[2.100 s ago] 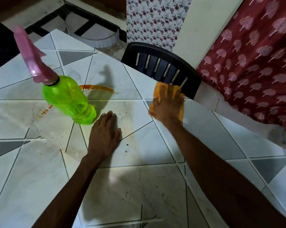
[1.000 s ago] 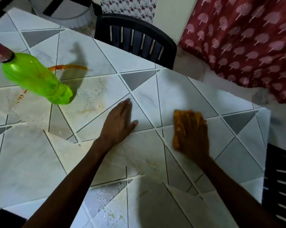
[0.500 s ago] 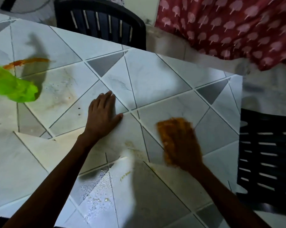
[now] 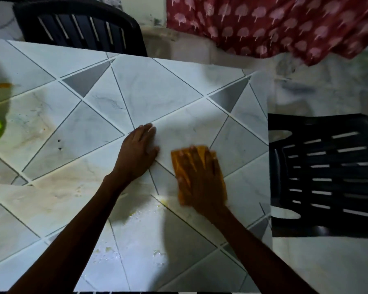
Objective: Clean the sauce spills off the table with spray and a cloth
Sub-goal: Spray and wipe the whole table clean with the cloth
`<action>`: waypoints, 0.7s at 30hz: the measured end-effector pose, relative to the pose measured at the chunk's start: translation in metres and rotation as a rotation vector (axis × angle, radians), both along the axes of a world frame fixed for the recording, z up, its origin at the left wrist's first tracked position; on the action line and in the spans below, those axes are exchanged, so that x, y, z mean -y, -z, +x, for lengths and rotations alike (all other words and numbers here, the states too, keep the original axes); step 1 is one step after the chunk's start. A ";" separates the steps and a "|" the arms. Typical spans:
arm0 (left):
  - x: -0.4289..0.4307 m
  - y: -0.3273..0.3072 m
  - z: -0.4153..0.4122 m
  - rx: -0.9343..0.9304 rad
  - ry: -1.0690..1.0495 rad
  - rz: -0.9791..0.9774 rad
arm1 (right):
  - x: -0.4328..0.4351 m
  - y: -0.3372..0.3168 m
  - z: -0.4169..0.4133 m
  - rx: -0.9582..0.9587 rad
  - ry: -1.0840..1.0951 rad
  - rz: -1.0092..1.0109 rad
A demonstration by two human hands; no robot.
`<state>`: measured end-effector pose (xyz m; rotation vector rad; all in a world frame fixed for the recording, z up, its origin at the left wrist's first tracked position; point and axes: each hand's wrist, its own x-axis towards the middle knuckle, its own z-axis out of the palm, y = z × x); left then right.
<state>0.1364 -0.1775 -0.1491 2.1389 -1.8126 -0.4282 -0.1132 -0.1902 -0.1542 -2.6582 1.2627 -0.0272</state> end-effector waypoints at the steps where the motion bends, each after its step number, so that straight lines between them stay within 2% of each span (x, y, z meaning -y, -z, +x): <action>1: 0.001 -0.001 -0.010 0.009 -0.001 0.027 | -0.014 0.000 -0.030 -0.001 -0.001 0.022; 3: 0.005 -0.002 -0.037 0.032 0.002 0.082 | -0.020 0.000 -0.094 -0.019 0.038 0.043; 6: 0.008 -0.003 -0.077 0.048 0.022 0.154 | 0.030 0.005 -0.143 -0.101 0.188 0.060; 9: 0.010 0.000 -0.105 0.074 0.053 0.177 | 0.113 0.011 -0.123 -0.153 0.344 0.077; 13: 0.007 0.002 -0.126 0.086 0.038 0.189 | 0.173 0.004 -0.075 -0.057 0.547 0.063; 15: 0.004 0.003 -0.132 0.084 0.035 0.194 | 0.149 0.005 -0.082 -0.038 0.483 0.020; 18: 0.004 0.004 -0.134 0.105 0.029 0.207 | 0.065 0.008 -0.124 -0.041 0.292 -0.003; 21: 0.012 0.002 -0.133 0.099 0.022 0.233 | -0.030 0.003 -0.170 0.006 0.313 0.036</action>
